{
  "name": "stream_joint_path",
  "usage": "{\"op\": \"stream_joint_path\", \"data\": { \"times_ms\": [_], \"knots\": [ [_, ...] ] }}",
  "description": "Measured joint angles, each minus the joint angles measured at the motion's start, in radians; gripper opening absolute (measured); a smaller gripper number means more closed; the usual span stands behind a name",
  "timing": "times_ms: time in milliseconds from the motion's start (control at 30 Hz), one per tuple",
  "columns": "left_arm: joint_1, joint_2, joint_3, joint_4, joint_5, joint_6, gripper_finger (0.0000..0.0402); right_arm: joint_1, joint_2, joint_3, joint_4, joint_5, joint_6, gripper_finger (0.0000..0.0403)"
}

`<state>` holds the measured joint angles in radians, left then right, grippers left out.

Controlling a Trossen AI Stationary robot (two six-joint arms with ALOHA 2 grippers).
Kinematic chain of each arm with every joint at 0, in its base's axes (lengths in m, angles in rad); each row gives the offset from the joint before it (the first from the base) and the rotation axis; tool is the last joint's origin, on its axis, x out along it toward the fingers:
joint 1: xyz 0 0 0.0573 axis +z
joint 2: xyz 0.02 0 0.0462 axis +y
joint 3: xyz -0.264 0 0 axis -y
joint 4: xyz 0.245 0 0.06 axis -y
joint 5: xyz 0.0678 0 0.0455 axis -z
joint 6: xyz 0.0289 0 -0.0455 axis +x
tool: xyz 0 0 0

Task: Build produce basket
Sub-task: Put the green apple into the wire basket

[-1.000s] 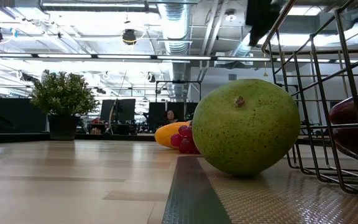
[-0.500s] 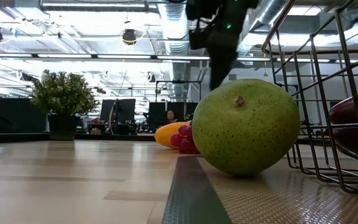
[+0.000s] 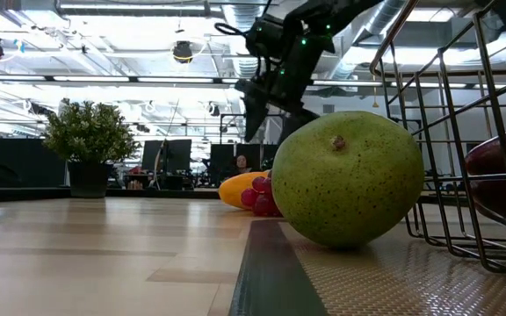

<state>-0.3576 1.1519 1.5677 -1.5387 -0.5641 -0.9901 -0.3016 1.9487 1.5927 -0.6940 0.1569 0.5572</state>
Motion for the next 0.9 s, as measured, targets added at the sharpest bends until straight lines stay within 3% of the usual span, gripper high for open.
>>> {"op": "stream_joint_path", "data": {
  "times_ms": [200,433,900],
  "knots": [
    [0.000,0.000,0.000,-0.007,0.003,0.003,0.0261,-0.015,0.102,0.101,-0.076,0.078,0.127,0.0391],
    [0.000,0.000,0.000,-0.031,0.008,0.003,0.0261,-0.014,0.217,0.198,-0.142,0.091,0.195,0.0391],
    [0.000,0.000,0.000,-0.032,0.002,0.036,0.0261,-0.026,0.252,0.218,-0.209,0.082,0.251,0.0391]
  ]
}}
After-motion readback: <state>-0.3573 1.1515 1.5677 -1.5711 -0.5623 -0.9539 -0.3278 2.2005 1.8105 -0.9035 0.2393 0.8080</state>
